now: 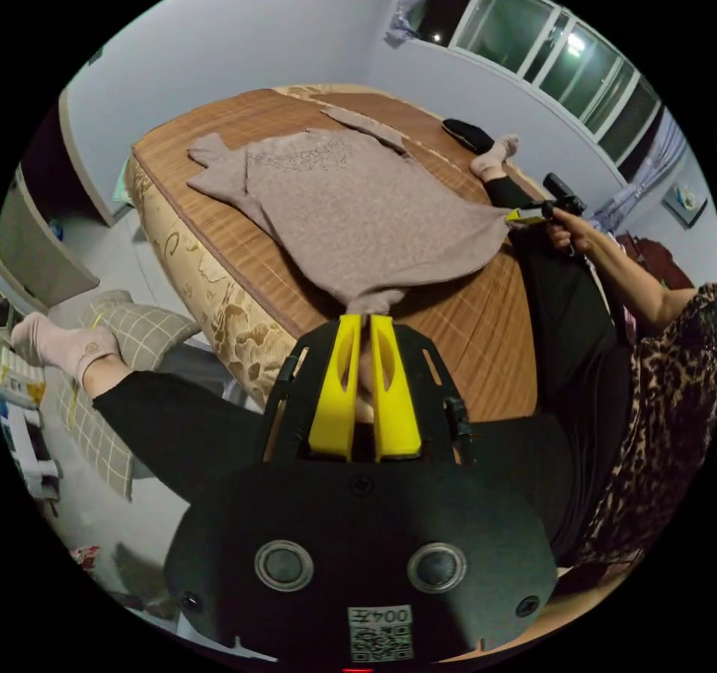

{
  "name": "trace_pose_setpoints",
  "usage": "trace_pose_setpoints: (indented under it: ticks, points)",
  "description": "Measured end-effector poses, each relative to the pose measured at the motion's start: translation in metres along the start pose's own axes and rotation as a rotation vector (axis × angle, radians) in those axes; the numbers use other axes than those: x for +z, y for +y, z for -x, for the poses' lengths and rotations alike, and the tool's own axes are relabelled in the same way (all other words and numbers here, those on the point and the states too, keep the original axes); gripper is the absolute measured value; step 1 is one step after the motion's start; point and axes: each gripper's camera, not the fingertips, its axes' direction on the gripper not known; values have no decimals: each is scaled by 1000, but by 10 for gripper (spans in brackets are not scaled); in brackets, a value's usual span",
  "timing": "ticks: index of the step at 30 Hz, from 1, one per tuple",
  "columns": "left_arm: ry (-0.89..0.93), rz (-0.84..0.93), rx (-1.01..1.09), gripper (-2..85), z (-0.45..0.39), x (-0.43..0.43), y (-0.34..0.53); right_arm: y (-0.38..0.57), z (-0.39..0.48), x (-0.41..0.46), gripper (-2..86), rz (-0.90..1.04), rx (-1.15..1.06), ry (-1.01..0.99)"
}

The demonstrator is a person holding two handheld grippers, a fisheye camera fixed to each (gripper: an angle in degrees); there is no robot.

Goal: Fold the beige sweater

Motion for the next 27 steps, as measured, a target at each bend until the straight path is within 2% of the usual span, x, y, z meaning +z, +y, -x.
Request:
trace_pose_setpoints:
  ticks: [3,5,9,14,19,22,27]
  points:
    - [-44,0,-32,16,-5,-5,0,-8,6,-10,59,-74,-43,95]
    - [-47,-95,-88,21,-11,-9,-5,-16,12,-5,75,-155,-113,172]
    - [-16,-217,-128,36,-35,18,-37,-38,24,35,109,-196,-248,295]
    - [-162,-107,-90,85,-88,115,-108,-81,36,124,146,-146,-443,577]
    - [-266,12,-85,126,-110,179,-145,-130,28,168,157,-87,-480,667]
    - [-276,84,-94,140,-119,207,-151,-154,16,191,163,-20,-480,721]
    - [-230,44,-152,149,-134,221,-147,-169,4,220,169,35,-539,828]
